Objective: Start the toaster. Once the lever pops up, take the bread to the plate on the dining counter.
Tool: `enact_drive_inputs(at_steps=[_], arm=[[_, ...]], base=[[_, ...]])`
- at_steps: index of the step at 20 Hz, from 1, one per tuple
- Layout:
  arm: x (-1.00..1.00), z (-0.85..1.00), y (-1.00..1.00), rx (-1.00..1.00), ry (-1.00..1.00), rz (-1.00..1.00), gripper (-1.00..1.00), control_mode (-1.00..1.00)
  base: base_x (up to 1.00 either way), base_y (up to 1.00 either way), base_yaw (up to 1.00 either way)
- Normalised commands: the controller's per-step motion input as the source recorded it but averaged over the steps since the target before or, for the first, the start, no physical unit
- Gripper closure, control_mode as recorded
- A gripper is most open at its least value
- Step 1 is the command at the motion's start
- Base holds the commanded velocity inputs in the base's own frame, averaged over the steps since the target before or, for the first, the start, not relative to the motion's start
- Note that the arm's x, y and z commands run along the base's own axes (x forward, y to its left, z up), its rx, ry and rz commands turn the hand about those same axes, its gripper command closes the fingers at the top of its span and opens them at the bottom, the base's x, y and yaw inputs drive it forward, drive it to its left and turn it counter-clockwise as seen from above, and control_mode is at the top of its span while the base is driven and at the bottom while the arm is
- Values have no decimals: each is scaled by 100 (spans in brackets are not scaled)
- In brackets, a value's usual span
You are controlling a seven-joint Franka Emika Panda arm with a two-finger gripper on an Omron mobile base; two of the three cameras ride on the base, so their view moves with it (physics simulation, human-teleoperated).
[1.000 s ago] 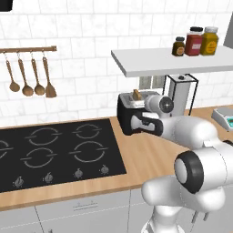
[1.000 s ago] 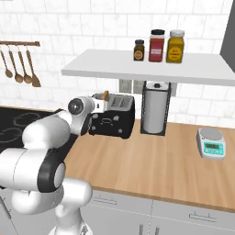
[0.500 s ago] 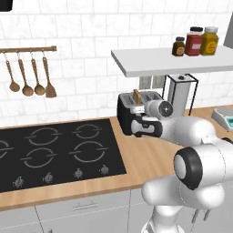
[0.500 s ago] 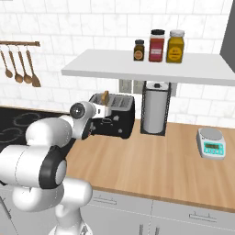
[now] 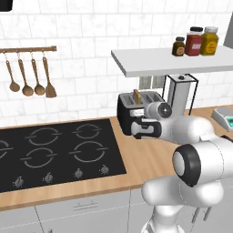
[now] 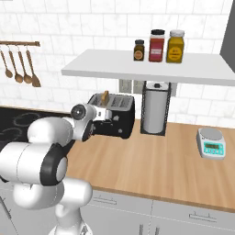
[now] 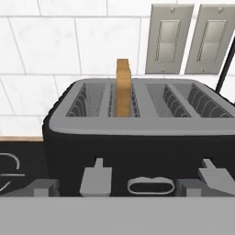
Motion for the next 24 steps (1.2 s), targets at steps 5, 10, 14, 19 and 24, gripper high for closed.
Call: enact_drive_inputs(at_steps=[5,10,14,19,24], arm=[[17,-9,-11,0,0,0,-100,-100],[15,-7,-22,0,0,0,-100,-100],[2,-19,-19,0,0,0,-100,-100],[0,-25,-2,0,0,0,-100,-100],[0,-13,0,0,0,0,-100,-100]], base=[[0,0,0],[0,0,0],[0,0,0],[0,0,0],[0,0,0]])
